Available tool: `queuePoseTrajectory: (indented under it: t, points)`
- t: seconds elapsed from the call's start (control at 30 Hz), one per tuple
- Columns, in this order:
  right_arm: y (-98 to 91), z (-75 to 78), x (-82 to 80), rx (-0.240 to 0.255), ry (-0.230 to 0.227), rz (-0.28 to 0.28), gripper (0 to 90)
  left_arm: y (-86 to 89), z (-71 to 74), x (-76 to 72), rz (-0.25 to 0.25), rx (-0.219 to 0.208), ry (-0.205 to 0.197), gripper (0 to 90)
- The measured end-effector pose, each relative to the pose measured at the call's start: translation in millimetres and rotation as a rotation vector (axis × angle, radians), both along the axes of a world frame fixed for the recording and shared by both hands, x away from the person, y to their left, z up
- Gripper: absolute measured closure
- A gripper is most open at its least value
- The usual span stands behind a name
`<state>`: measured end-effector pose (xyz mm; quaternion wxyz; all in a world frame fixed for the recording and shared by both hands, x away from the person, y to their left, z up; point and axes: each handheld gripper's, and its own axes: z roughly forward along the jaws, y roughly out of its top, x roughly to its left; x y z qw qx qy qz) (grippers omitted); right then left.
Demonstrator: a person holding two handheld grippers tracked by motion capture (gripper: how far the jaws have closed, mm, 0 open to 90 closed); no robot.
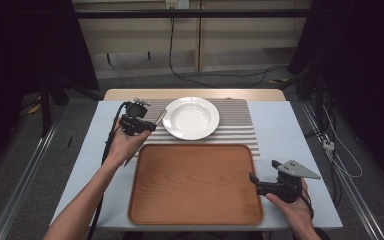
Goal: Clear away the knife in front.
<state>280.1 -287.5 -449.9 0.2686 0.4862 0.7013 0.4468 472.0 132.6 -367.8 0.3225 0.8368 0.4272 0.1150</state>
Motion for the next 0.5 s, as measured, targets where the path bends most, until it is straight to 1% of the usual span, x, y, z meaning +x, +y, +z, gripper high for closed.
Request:
queuePoseTrajectory:
  t: [0.03, 0.07, 0.13, 0.17, 0.2, 0.23, 0.27, 0.33, 0.43, 0.47, 0.5]
  points:
    - [0.0, 0.0, 0.0, 0.0, 0.0, 0.0, 6.2, 0.4, -0.4, -2.4, -0.003, -0.003, -0.001, 80.1]
    - [0.0, 0.0, 0.0, 0.0, 0.0, 0.0, 6.2, -0.8, -1.4, -5.3, 0.007, -0.015, -0.006, 80.1]
    - [0.0, 0.0, 0.1, 0.0, 0.001, -0.001, 6.2, -1.2, -2.3, -10.3, -0.013, 0.01, -0.006, 80.1]
    - [0.1, 0.0, 0.0, 0.001, 0.003, -0.002, 6.2, -2.1, -3.2, -13.1, -0.006, -0.001, -0.004, 80.1]
    - [0.2, -0.1, 0.1, 0.001, 0.002, 0.0, 6.2, -1.8, -3.4, -15.6, -0.012, -0.002, 0.004, 80.1]
    - [0.2, 0.0, 0.1, 0.0, 0.001, 0.0, 6.2, -3.5, -4.0, -18.8, -0.006, -0.001, -0.006, 80.1]
    - [0.2, 0.0, 0.1, 0.0, 0.001, 0.0, 6.2, -3.6, -3.2, -22.1, -0.018, 0.014, -0.004, 80.1]
    - [0.1, 0.0, 0.0, 0.001, 0.002, -0.003, 6.2, -5.3, -3.4, -28.3, -0.027, 0.006, -0.007, 80.1]
    - [0.3, 0.0, 0.1, 0.002, 0.003, -0.002, 6.2, -9.9, -5.1, -37.8, -0.053, 0.024, -0.004, 80.1]
    - [0.4, 0.0, 0.1, 0.002, 0.005, -0.001, 6.2, -11.0, -5.9, -40.6, -0.056, 0.027, -0.007, 80.1]
    - [0.4, 0.0, 0.1, 0.001, 0.005, -0.001, 6.2, -13.0, -6.9, -44.1, -0.058, 0.041, -0.017, 80.1]
